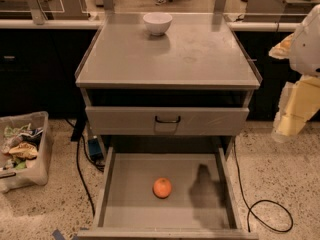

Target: Pick orange from middle drawer and place on counter

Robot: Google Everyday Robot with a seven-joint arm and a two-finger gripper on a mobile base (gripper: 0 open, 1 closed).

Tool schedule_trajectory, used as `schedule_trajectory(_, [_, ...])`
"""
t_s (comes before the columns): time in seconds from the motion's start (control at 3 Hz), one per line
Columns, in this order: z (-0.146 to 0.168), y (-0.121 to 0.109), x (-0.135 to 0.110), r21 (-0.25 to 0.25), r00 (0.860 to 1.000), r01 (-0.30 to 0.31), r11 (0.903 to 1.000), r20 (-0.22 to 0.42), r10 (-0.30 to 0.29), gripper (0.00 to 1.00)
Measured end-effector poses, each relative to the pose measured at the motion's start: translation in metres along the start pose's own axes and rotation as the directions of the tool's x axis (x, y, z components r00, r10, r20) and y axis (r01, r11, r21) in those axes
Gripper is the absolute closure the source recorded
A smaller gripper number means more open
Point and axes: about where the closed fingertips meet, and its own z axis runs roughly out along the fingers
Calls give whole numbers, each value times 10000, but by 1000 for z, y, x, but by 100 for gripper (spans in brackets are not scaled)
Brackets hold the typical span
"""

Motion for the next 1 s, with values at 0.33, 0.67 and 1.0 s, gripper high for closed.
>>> schedule_trajectory(0.33, [0, 0, 0, -1, 10000, 0, 10000, 3, 0, 0])
schedule_trajectory(0.67, [10, 12, -3, -168, 9994, -37, 9999, 331, 43, 0])
schedule_trajectory(1.0, [46, 39, -8, -517, 9948, -342, 9981, 938, 390, 0])
